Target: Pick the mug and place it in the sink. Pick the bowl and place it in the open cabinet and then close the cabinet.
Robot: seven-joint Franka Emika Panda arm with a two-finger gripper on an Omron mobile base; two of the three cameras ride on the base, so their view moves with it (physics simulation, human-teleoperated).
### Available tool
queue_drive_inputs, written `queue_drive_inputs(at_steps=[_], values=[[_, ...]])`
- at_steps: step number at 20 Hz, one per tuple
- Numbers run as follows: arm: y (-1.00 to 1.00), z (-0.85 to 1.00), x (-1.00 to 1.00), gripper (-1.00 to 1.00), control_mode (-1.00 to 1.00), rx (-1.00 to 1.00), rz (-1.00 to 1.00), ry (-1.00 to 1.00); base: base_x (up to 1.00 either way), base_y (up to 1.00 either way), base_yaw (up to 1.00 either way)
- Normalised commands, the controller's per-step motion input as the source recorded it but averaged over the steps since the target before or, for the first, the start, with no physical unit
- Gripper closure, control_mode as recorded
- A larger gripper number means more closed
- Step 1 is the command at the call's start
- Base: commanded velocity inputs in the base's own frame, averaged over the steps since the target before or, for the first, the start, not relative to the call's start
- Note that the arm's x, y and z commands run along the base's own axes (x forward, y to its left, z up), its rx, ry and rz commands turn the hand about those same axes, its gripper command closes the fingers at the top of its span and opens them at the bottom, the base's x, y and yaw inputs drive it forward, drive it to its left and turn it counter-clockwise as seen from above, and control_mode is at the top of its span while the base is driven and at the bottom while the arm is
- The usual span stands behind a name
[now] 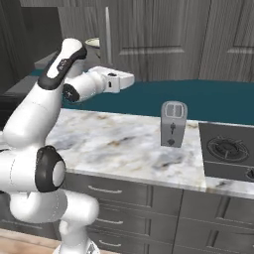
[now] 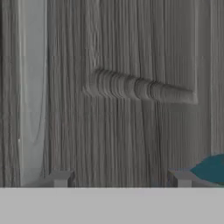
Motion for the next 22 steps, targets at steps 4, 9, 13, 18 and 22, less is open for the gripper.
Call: queue_drive_inputs(at_steps=[4, 9, 13, 18, 22], values=[[-0.01, 0.00, 1.00, -1.00, -1.00, 0.16, 0.22, 0.10, 0.00, 0.00, 0.00], [-0.09, 0.06, 0.58, -1.00, -1.00, 0.08, 0.14, 0.03, 0.00, 0.00, 0.00], [-0.13, 0.06, 0.31, -1.00, -1.00, 0.07, 0.01, 0.12, 0.00, 0.00, 0.00], [-0.15, -0.10, -0.04, -1.00, -1.00, 0.08, -0.02, 0.19, 0.00, 0.00, 0.00], [-0.21, -0.32, -1.00, -1.00, -1.00, 0.15, -0.16, 0.07, 0.00, 0.00, 0.00]])
